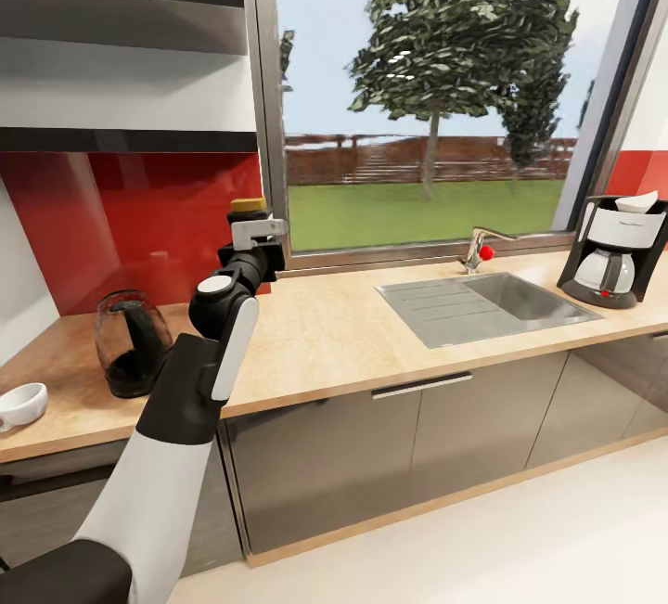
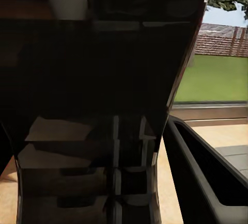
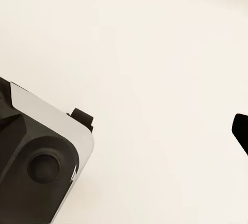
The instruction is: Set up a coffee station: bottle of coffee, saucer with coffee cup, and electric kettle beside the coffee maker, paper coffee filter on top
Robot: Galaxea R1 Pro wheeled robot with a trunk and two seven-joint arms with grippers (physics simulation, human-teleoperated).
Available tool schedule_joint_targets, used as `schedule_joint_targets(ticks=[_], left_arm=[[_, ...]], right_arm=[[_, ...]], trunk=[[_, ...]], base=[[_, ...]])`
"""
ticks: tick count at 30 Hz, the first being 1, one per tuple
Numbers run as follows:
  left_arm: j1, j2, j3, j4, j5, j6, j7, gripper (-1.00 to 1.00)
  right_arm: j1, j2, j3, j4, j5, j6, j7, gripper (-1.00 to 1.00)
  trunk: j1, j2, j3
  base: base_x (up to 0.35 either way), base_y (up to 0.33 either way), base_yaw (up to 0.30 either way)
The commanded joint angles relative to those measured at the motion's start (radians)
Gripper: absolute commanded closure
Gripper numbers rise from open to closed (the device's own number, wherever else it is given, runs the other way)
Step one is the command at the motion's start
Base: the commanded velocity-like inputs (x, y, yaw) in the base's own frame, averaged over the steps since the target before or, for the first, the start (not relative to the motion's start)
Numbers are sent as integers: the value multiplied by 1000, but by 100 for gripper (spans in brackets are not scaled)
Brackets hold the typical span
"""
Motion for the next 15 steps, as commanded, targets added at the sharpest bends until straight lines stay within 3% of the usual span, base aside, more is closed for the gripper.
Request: schedule_joint_targets(ticks=[1, 15], left_arm=[[-1, 0, -1, 0, 8, 4, 8, 100], [-1, 0, -1, 1, 8, 4, 8, 100]], right_arm=[[-1, 0, 0, 1, 2, -3, 0, -100], [-1, 0, 1, 1, 4, -3, 0, -100]], trunk=[[0, -1, -1], [0, -1, -1]], base=[[0, 0, 0], [0, 0, 0]])
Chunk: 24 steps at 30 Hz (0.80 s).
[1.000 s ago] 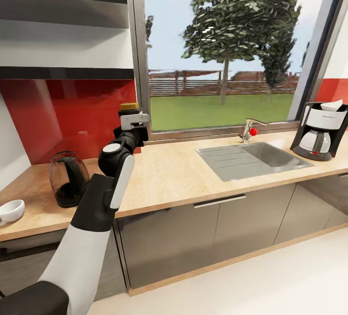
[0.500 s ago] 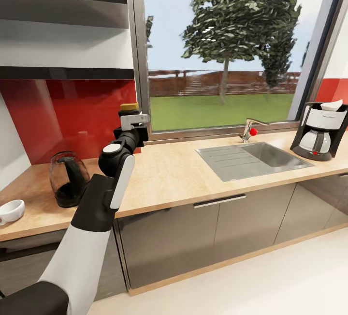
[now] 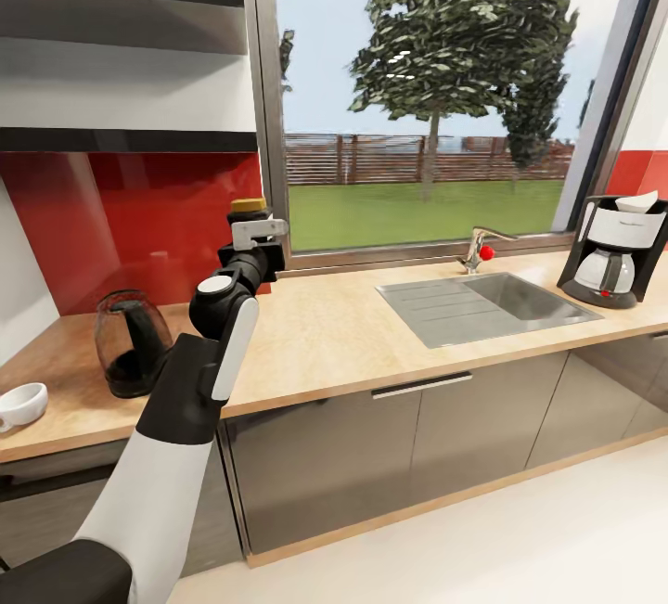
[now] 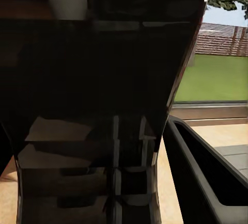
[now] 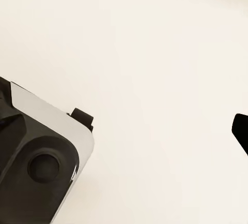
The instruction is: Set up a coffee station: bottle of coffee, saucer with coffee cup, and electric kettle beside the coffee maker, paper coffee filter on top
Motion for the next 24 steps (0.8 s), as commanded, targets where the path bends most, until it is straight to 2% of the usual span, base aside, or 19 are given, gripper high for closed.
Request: schedule_joint_targets(ticks=[1, 24], left_arm=[[-1, 0, -1, -1, 9, 4, 8, 100], [11, 0, -2, -1, 9, 1, 8, 100]], right_arm=[[-1, 0, 0, 1, 2, -3, 0, -100], [-1, 0, 1, 1, 2, -3, 0, -100]], trunk=[[4, -8, -4], [92, -169, -76]], base=[[0, 0, 0], [0, 0, 0]])
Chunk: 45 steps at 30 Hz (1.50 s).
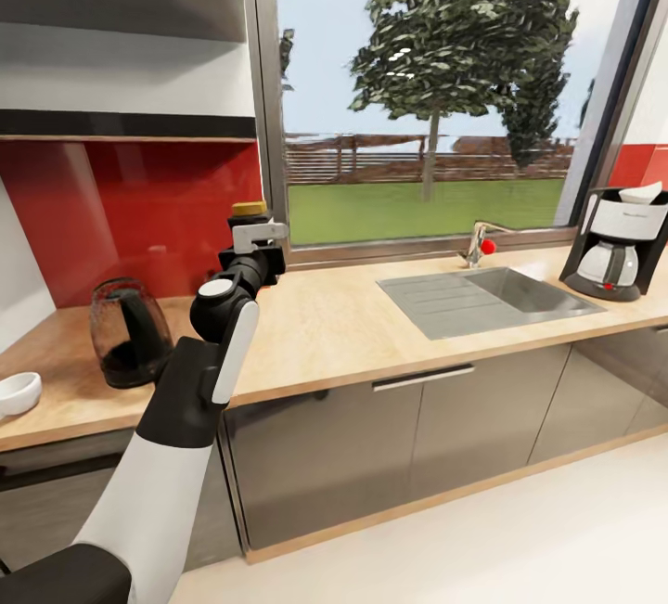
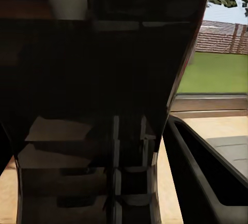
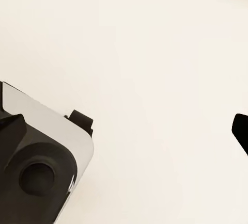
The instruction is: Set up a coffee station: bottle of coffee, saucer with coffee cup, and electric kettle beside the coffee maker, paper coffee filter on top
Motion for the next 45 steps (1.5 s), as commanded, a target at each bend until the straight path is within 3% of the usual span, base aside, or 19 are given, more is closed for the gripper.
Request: schedule_joint_targets(ticks=[1, 35, 45], left_arm=[[-1, 0, -1, -1, 8, 4, 8, 100], [-1, 0, 0, 1, 8, 3, 8, 100], [-1, 1, 0, 0, 8, 3, 8, 100]], right_arm=[[-1, 0, 0, 0, 2, -3, 0, -100], [-1, 0, 3, 1, 4, -3, -1, -100], [-1, 0, 5, 1, 3, -3, 0, -100]], trunk=[[4, -8, -4], [134, -246, -111], [134, -246, -109]], base=[[0, 0, 0], [0, 0, 0], [0, 0, -152]])
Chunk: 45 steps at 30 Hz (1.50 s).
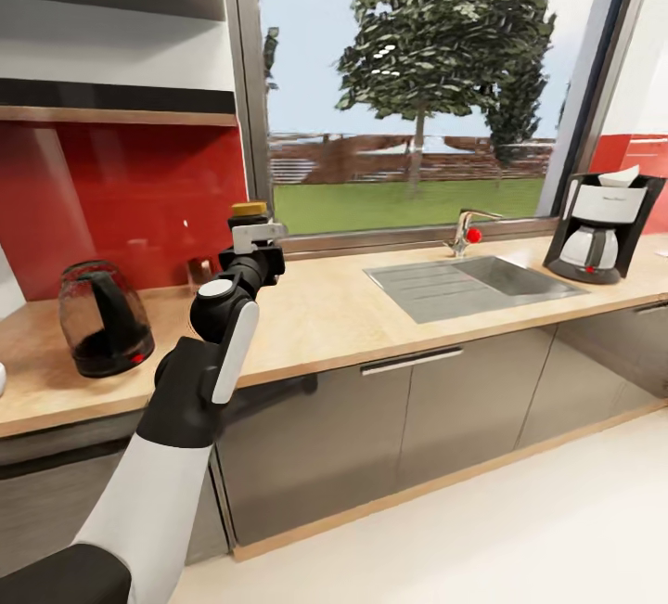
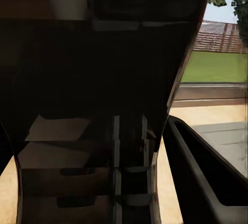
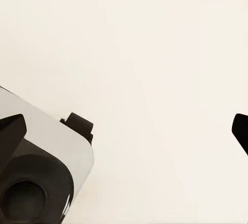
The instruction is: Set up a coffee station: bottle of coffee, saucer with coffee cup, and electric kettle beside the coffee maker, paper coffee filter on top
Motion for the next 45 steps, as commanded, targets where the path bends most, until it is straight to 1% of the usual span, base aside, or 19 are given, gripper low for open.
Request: schedule_joint_targets(ticks=[1, 18, 28, 35, 45], left_arm=[[-1, 0, -1, -2, 9, 4, 8, 100], [1, 1, -1, -1, 9, 4, 8, 100], [1, 1, -1, 13, 9, 3, 8, 100], [1, 1, -1, 14, 9, 3, 8, 100], [1, 1, -1, 16, 9, 3, 8, 100]], right_arm=[[-1, 0, 1, 1, 2, -4, 0, -100], [-1, 0, 0, 0, 4, -3, 0, -100], [1, 1, 3, 2, 3, -3, 0, -100], [1, 1, 2, 2, 4, -3, 0, -100], [1, 1, 2, 1, 4, -3, 0, -100]], trunk=[[0, -1, -1], [0, -1, 1], [0, -1, 9], [0, -1, 10], [0, -1, 10]], base=[[66, -46, -203], [223, -172, -38], [249, -203, -173], [229, -225, -55], [157, -263, -173]])
